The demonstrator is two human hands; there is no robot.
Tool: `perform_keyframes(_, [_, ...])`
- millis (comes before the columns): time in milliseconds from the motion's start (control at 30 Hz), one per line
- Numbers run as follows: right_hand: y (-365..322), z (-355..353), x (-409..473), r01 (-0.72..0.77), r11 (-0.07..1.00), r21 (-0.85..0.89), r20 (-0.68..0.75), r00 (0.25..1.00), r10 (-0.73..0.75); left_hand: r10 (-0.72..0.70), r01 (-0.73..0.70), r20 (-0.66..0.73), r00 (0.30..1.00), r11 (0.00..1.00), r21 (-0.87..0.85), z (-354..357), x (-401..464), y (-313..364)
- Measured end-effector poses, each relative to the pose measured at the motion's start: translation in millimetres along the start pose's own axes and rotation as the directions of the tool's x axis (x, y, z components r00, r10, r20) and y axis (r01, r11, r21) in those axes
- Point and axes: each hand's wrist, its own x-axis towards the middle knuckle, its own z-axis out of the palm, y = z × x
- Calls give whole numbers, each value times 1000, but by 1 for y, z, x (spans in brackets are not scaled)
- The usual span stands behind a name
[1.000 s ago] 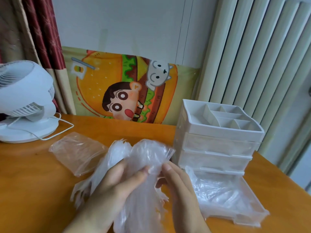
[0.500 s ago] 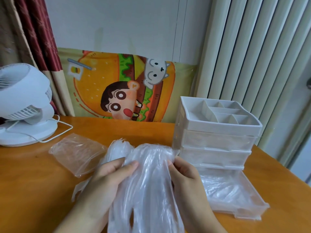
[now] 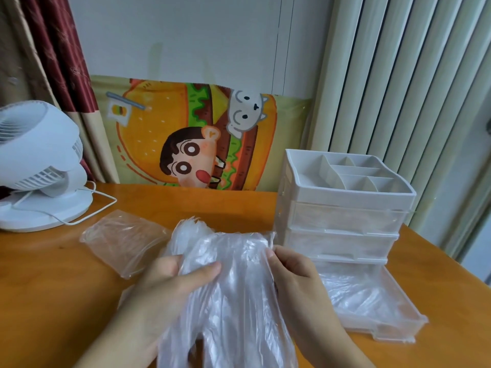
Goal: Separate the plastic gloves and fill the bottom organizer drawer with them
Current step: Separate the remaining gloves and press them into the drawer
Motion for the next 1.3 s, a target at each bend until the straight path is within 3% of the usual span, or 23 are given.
perform_keyframes(67, [2,-1,2,48,986,-162,-71,996,-60,40,-39,60,997,999,-19,1,-3,2])
perform_keyframes(167, [-3,-6,1,106,953,-286,-208,964,-169,110,-112,-63,992,993,-40,-6,9,1])
perform_keyframes(267, [-12,-12,0,145,967,-208,-272,941,-200,141,-143,-116,983,990,-4,-8,9,-1])
perform_keyframes(333, [-20,-14,0,104,994,18,-242,965,-96,163,-158,-107,981,986,55,-8,12,-4])
perform_keyframes(433, [-27,-11,-2,-18,944,329,-54,998,38,176,-173,-13,984,978,118,0,11,-7])
perform_keyframes(500, [-21,-2,-3,2,952,305,-10,1000,1,162,-168,64,985,982,92,7,6,-6])
perform_keyframes(633, [-6,14,-5,119,991,56,-73,991,-115,114,-111,183,977,994,-27,18,-1,-4])
perform_keyframes(767, [3,14,-4,80,997,0,-115,990,-80,122,-116,313,942,993,-36,18,-1,-3])
perform_keyframes(833, [0,15,-6,45,999,30,-104,994,-41,145,-140,311,939,989,-37,18,2,-6])
perform_keyframes(1067, [-11,2,0,-123,910,396,-23,989,144,55,-40,154,986,994,-98,7,11,-16])
perform_keyframes(1167, [-14,-8,2,-106,922,372,-32,991,127,66,-43,152,986,988,-150,6,10,-15])
perform_keyframes(1300, [-13,-12,2,-155,971,183,62,987,146,83,-65,131,988,989,-134,9,6,-12])
